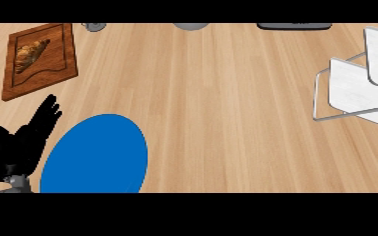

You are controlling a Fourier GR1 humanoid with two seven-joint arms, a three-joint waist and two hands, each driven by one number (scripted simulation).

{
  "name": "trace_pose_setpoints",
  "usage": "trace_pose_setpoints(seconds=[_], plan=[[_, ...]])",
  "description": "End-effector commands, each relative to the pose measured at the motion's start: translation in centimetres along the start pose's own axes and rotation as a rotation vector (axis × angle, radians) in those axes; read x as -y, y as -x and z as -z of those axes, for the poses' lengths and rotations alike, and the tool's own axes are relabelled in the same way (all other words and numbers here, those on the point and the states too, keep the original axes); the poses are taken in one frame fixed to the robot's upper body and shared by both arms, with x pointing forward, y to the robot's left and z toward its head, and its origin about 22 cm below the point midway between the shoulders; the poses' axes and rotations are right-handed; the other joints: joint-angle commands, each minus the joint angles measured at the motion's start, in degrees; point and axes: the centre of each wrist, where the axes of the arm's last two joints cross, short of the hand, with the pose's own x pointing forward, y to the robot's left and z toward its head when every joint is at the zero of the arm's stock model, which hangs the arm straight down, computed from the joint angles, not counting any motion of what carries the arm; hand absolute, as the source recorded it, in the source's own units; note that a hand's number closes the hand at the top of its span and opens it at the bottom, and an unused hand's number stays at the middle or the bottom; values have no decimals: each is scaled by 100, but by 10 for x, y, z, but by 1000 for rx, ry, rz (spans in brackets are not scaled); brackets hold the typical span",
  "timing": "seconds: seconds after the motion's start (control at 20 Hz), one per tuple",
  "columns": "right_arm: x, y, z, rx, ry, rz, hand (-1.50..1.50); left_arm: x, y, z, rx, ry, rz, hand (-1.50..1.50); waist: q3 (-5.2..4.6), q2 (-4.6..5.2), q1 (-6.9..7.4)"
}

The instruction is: Pick the eggplant from the placemat and place it in the tiered shelf

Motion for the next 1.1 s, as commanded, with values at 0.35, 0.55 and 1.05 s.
trace_pose_setpoints(seconds=[0.35, 0.55, 1.05], plan=[[82, 12, -16, 23, 80, 334, -150, -3, 2, 7, 6, -8, -1, 0, 8, 8, -54], [138, 19, -43, 8, 101, 379, -150, 9, -19, -3, -9, 5, -15, 0, 12, -34, -124], [268, 48, -111, -94, 84, 291, -150, -24, 7, -16, -26, -54, -9, 0, 25, -62, -405]])
